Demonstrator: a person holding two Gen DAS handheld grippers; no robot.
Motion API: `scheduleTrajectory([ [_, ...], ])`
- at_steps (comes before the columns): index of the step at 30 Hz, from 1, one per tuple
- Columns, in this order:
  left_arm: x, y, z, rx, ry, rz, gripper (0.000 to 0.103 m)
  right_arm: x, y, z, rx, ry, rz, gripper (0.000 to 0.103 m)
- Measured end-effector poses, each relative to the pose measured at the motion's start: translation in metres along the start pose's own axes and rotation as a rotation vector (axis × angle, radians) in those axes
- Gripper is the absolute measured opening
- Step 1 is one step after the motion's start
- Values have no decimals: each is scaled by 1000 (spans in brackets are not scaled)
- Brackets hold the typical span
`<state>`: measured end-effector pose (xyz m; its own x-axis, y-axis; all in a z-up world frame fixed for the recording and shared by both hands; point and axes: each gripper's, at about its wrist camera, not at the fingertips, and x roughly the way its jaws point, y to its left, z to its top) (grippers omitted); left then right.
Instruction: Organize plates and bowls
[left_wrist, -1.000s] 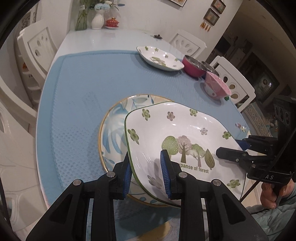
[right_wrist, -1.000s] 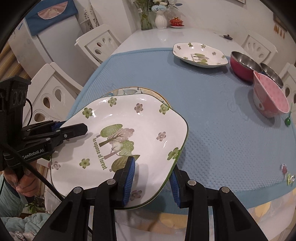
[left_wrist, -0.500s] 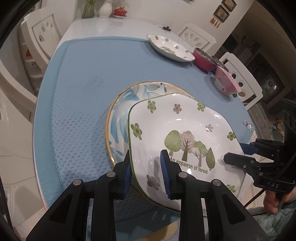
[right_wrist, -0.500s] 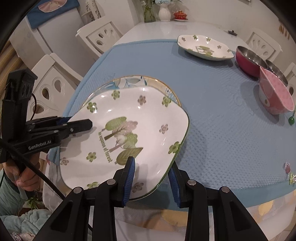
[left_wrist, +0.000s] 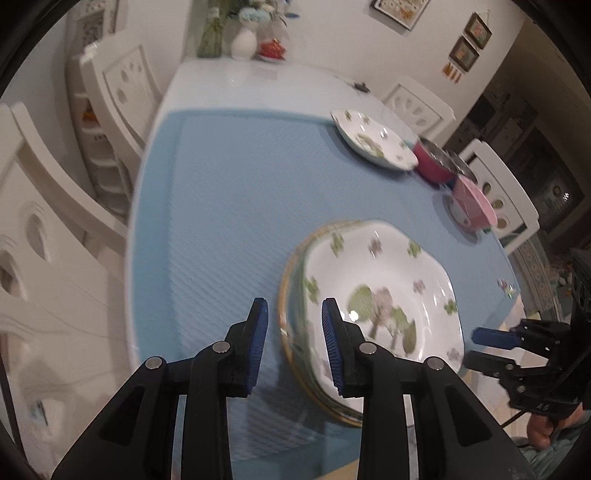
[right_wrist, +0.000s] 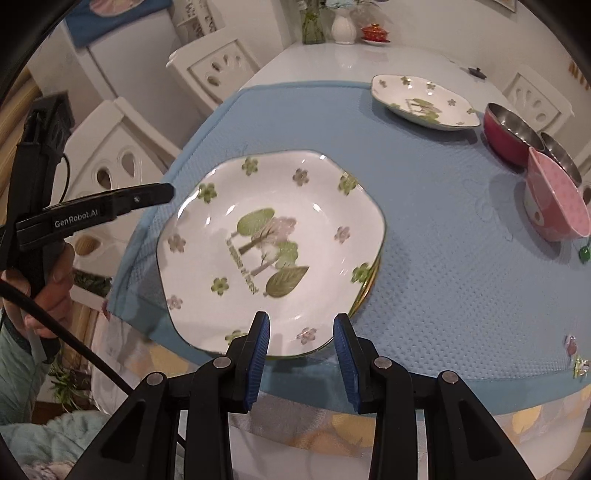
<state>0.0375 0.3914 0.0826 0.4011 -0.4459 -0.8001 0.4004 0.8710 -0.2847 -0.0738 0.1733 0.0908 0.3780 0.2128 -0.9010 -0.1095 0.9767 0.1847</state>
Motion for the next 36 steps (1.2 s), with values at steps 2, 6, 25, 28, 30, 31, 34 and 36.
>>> scheduleTrajectory([
  [2,-11,6,12,-1,-39,13,27,-9,-7,6,30,-27,12,35],
  [6,-24,14,37,-24,-101,8,30,-22,-20,21,80,-65,18,35],
  [25,71,-66,186,37,-51,-182,56,-15,-140,126,546,-152,-16,56],
  [28,98,-72,205,9,-15,-181,56,9,-170,148,654,-143,-11,56],
  [30,120,-75,218,4,20,-171,56,28,-185,162,704,-121,-24,56],
  [31,131,-75,223,4,36,-164,56,40,-193,170,728,-110,-27,56],
  [34,166,-76,235,0,82,-142,56,64,-208,183,763,-88,-43,56],
  [36,188,-75,241,-6,104,-127,56,79,-217,191,766,-76,-58,56],
])
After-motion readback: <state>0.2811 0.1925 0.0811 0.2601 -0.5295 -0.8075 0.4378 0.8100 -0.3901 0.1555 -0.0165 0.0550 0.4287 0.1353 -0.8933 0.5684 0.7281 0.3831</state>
